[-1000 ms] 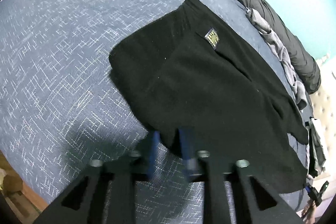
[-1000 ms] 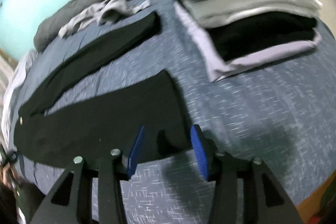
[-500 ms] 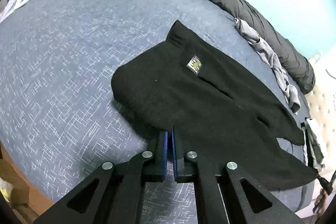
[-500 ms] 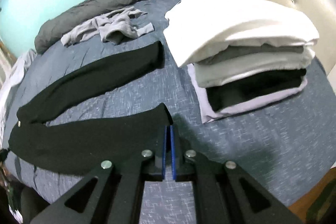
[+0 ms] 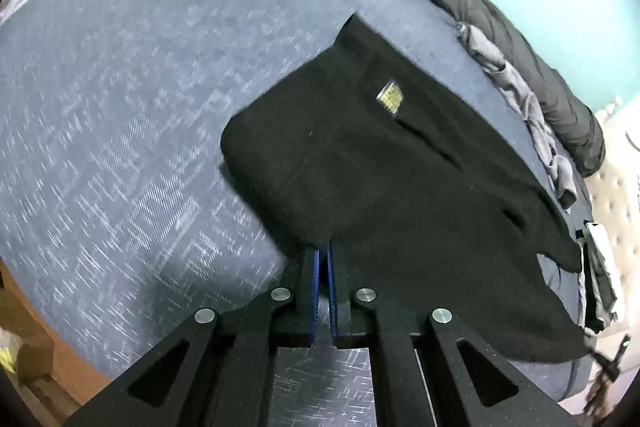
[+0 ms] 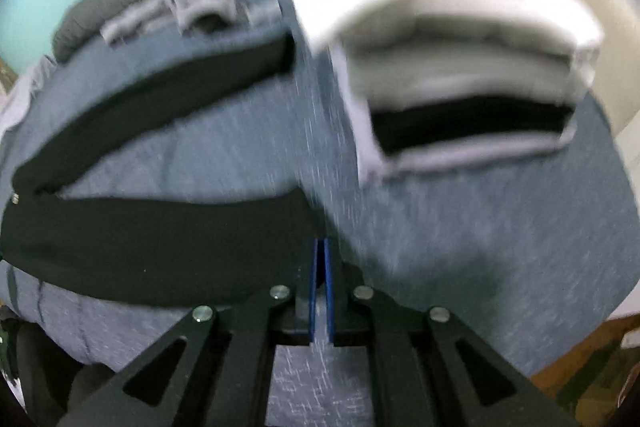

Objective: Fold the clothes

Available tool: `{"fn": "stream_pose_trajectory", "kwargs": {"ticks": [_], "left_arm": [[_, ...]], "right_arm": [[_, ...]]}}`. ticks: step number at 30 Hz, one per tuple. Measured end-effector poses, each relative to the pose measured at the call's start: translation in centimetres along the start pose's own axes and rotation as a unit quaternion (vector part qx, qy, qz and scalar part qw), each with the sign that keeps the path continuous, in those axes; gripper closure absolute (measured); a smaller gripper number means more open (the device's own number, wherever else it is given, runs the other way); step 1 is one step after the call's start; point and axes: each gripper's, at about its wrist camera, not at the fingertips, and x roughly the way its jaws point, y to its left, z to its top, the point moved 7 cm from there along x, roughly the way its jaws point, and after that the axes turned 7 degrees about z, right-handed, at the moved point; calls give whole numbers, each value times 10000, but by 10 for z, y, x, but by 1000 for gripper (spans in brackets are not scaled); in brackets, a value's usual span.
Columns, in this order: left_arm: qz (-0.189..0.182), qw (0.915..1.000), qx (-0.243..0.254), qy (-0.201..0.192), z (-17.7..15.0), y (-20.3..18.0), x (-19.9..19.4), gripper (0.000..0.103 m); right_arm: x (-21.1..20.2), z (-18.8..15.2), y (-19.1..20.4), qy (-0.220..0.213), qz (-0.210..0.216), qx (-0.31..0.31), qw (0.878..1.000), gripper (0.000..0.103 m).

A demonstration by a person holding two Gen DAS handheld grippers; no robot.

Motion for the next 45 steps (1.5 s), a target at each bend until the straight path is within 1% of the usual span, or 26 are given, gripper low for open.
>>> {"fn": "stream_pose_trajectory", "kwargs": {"ticks": [1, 2, 4, 5, 6, 7, 8, 9, 11, 16, 17, 18, 21, 23, 24, 27, 29, 31, 33, 35, 36, 38, 40, 41, 44, 45], "left_arm": [[17, 10000, -21, 40, -2, 1, 4, 99], [40, 9999, -17, 93, -5, 1, 8, 99], [59, 9999, -3, 134, -8, 1, 12, 99], [66, 9999, 11, 141, -8, 1, 13, 99], [71, 9999, 23, 149, -9, 1, 14, 99], [59, 9999, 29, 160, -10, 1, 15, 99], [50, 9998, 33, 170, -10, 1, 16, 98], [56, 9998, 30, 177, -11, 1, 17, 98], [67, 9998, 25, 178, -12, 0, 17, 97], [91, 9998, 4, 179, -13, 2, 14, 95], [131, 9998, -32, 153, -13, 4, 11, 88], [149, 9998, -87, 122, -13, 6, 7, 85], [312, 9994, -142, -33, -12, 10, -7, 83], [480, 9986, 3, -214, -8, 7, -19, 83], [489, 9983, 94, -307, -5, 1, -25, 83], [497, 9961, 427, -584, 9, -27, -38, 83], [415, 9931, 777, -768, 21, -60, -44, 83], [171, 9907, 1179, -658, 23, -99, -38, 81], [-144, 9856, 1657, -321, 18, -146, -22, 66], [-294, 9767, 2123, -103, 10, -189, -7, 63], [-368, 9710, 2361, -55, 5, -213, 1, 63], [-516, 9580, 2819, 41, -3, -262, 18, 63], [-640, 9492, 3079, 114, -8, -305, 36, 63], [-640, 9456, 3187, 130, -11, -319, 44, 63], [-688, 9297, 3611, 213, -19, -368, 75, 63], [-711, 9229, 3775, 254, -24, -385, 86, 63]], "right_arm": [[11, -6, -1, 137, -38, 31, 9999, 99], [15, -9, -2, 163, -39, 36, 9999, 99], [14, -8, -2, 54, -5, 43, 10000, 98], [9, -4, -3, -67, 20, 60, 10000, 94], [3, 1, -4, -215, 32, 83, 9997, 90], [-2, 6, -5, -332, 97, 103, 9993, 77], [-6, 11, -4, -433, 183, 121, 9988, 67], [-10, 16, -4, -534, 270, 138, 9981, 65], [-9, 23, 0, -543, 383, 100, 9977, 64], [18, 29, 16, -282, 192, -106, 9994, 64], [20, 29, 20, -309, 175, -126, 9993, 64], [21, 30, 25, -363, 227, -157, 9990, 64], [24, 35, 48, -476, 398, -364, 9974, 64], [26, 41, 62, -506, 468, -510, 9963, 64], [28, 44, 70, -520, 503, -560, 9958, 64], [36, 60, 88, -561, 671, -497, 9949, 64], [43, 70, 99, -568, 843, -347, 9942, 61], [51, 81, 109, -575, 1014, -197, 9930, 58], [60, 92, 118, -555, 1191, -32, 9913, 56], [74, 101, 125, -486, 1361, 171, 9893, 56], [83, 106, 129, -449, 1433, 283, 9883, 55], [95, 114, 136, -405, 1416, 269, 9887, 55], [107, 121, 144, -365, 1373, 216, 9896, 55], [112, 126, 148, -363, 1349, 184, 9900, 54], [123, 140, 151, -373, 1282, 171, 9909, 54], [127, 145, 151, -386, 1240, 164, 9914, 53]]}}
